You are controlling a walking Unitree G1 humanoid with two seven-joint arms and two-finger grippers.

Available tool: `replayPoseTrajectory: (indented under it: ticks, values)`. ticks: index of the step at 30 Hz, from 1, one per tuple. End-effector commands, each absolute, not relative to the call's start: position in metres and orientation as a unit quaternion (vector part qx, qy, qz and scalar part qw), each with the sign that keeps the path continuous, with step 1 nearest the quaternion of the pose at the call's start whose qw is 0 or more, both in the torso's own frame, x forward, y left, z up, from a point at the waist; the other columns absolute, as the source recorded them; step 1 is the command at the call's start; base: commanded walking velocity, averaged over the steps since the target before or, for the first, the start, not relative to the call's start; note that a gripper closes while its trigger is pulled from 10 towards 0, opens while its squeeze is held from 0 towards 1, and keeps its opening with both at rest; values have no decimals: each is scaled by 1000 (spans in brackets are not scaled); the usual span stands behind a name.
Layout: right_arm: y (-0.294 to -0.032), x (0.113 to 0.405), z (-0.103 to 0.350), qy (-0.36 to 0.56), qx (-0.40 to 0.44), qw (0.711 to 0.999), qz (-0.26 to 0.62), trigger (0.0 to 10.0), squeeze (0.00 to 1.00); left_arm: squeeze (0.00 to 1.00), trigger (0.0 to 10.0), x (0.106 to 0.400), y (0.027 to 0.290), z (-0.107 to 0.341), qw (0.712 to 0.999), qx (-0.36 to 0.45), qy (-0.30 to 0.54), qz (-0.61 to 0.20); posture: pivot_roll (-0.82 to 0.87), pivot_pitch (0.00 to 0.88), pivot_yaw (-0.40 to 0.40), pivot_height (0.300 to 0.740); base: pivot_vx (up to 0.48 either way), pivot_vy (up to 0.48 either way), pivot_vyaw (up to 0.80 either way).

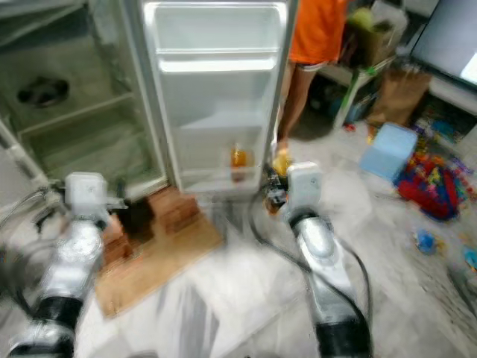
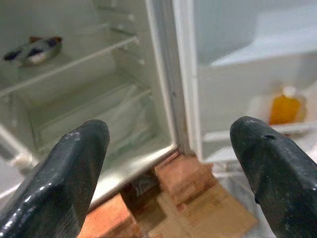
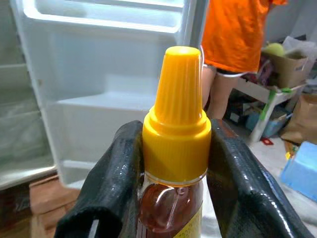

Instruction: Restocking fridge

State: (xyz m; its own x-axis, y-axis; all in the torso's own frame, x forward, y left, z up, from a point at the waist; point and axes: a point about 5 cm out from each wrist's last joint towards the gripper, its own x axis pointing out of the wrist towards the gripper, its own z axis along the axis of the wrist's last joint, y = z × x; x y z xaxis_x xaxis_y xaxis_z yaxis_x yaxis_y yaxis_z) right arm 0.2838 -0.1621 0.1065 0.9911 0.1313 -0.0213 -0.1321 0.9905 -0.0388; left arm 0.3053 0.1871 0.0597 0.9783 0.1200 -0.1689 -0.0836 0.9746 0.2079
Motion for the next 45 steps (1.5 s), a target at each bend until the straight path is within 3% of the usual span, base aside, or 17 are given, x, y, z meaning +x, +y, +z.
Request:
replayPoseTrajectory:
  ticks: [1,11,28,45]
  values:
    - [-147,289,122,-25,-15,995,100,10000,0,0,10000,306,203,63,987,110,90,77,54,0,-45,740,394,270,0]
    - [-143,289,121,-28,-22,993,116,10000,0,0,10000,307,203,63,985,117,93,84,55,0,-45,740,203,336,440]
    - [-138,291,123,-36,-31,990,135,10000,0,0,10000,308,203,65,983,129,86,95,52,0,-47,740,0,0,0]
    - [-138,290,124,-37,-30,989,143,10000,0,0,10000,308,202,64,984,121,86,102,49,0,-52,740,216,0,0]
